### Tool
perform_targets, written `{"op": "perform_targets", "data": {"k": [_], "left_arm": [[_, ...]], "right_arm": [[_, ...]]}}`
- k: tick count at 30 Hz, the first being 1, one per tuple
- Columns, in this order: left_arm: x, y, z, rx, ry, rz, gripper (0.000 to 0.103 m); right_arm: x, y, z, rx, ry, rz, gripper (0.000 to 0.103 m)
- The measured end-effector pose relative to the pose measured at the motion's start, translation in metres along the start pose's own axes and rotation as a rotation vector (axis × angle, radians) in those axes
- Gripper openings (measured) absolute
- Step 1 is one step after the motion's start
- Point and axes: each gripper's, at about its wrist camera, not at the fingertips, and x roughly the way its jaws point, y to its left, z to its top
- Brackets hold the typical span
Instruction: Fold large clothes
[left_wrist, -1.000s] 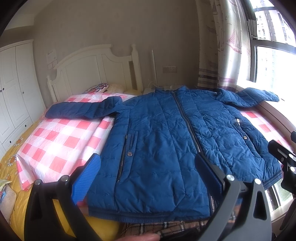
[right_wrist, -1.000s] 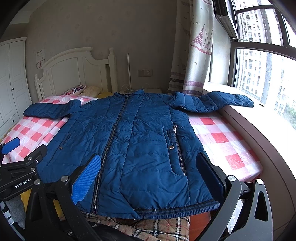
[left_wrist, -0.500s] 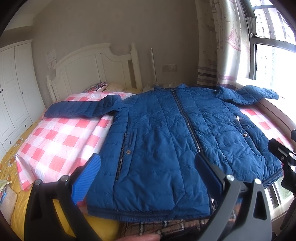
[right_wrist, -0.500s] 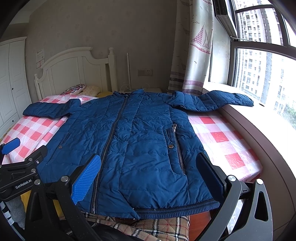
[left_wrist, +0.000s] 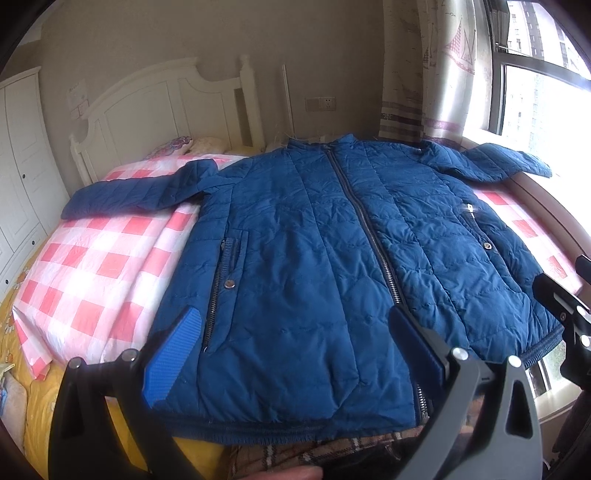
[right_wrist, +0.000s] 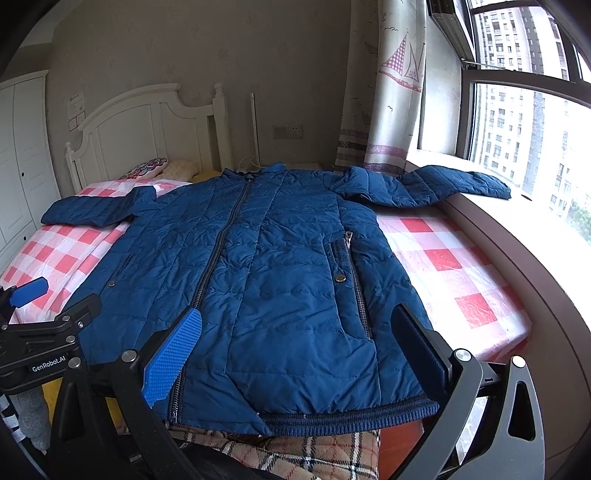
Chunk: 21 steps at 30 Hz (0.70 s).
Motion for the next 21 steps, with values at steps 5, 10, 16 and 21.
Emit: {"op": "perform_targets", "data": {"k": [5,10,16,21], "left_arm": [[0.061,-0.007,0.04,0.061,0.025,0.028,0.101],[0.15,-0.003,0.11,0.049,0.106,0.057,0.101],[0.246,-0.001,0.166,0.031,0.137,0.079,0.101],[0.312,0.01,0.172,-0.035,0.224,0.046,0.101]], "right_arm": [[0.035,-0.017,0.013,0.0,0.031,-0.013,0.098],[0.082,-0.076,0.059,0.068,0.039,-0.116,0.098],[0.147,-0.215,0.137,0.257,0.052,-0.315,0.098],[0.205,-0.345,0.181,0.495,0.126,-0.445,0.098]]}}
